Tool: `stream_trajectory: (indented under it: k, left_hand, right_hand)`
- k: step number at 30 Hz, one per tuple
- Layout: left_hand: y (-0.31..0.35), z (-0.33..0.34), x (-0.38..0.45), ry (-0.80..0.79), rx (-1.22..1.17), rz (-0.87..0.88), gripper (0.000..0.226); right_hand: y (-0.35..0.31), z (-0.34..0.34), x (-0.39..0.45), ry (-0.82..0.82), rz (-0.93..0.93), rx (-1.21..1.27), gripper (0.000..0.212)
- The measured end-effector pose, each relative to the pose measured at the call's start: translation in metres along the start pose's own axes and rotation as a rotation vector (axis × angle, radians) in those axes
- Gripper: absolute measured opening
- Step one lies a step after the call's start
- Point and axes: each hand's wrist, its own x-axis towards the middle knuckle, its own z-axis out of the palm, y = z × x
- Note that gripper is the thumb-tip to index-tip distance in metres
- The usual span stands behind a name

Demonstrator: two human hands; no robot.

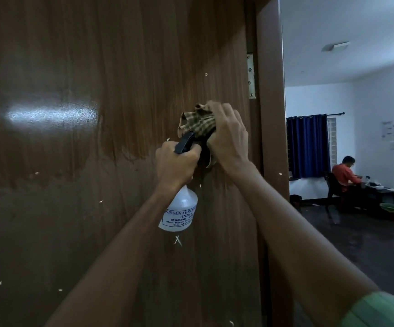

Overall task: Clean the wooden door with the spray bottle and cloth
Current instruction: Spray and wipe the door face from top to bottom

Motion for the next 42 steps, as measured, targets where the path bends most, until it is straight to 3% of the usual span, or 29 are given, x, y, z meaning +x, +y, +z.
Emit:
stream_trajectory:
  k: [2,5,7,11,14,19,21,25,29,32,38,42]
  left_hand:
    - [-0.002,-0.006,0.0,0.005,0.002,-0.002,0.037]
    - [-0.007,-0.017,0.002,0.004,-0.004,-0.025,0.034]
    - [-0.009,-0.024,0.005,-0.01,0.024,-0.028,0.035]
    - [-0.005,-0.034,0.013,-0.022,0.045,-0.047,0.039]
    - [-0.004,-0.042,0.015,-0.006,0.055,-0.038,0.039]
    - [-0.016,-0.056,0.014,-0.015,0.017,-0.064,0.035]
    - [-0.021,-0.063,0.015,-0.027,0.025,-0.063,0.036]
    - [-0.023,-0.068,0.014,-0.025,0.044,-0.046,0.039]
    - [-0.027,-0.07,0.012,-0.008,0.04,-0.057,0.033]
    - [-0.025,-0.074,0.011,-0.026,0.052,-0.042,0.032]
    - [-0.018,-0.085,0.016,-0.012,0.064,-0.059,0.034]
    - [-0.023,-0.09,0.014,0.019,0.064,-0.095,0.035]
  right_hand:
    - [-0.004,0.008,-0.032,-0.018,-0.041,-0.028,0.021]
    - [-0.011,0.012,-0.083,-0.093,-0.18,-0.049,0.024]
    - [-0.016,0.01,-0.069,-0.107,-0.168,-0.049,0.023]
    - [-0.029,0.015,0.004,0.016,-0.033,-0.059,0.018]
    - [-0.036,0.025,-0.009,0.052,-0.033,-0.051,0.015]
    - [-0.039,0.03,-0.082,-0.068,-0.17,-0.066,0.027]
    - [-0.039,0.03,-0.059,-0.096,-0.16,-0.043,0.026]
    - [-0.05,0.032,-0.001,0.0,-0.007,-0.06,0.042]
    - [-0.05,0.038,-0.038,-0.03,-0.076,-0.056,0.029]
    - [-0.044,0.039,-0.075,-0.069,-0.153,-0.111,0.032]
    - [-0.052,0.036,-0.002,-0.008,-0.081,-0.019,0.037]
    - [-0.051,0.045,-0.048,-0.037,-0.118,0.014,0.038]
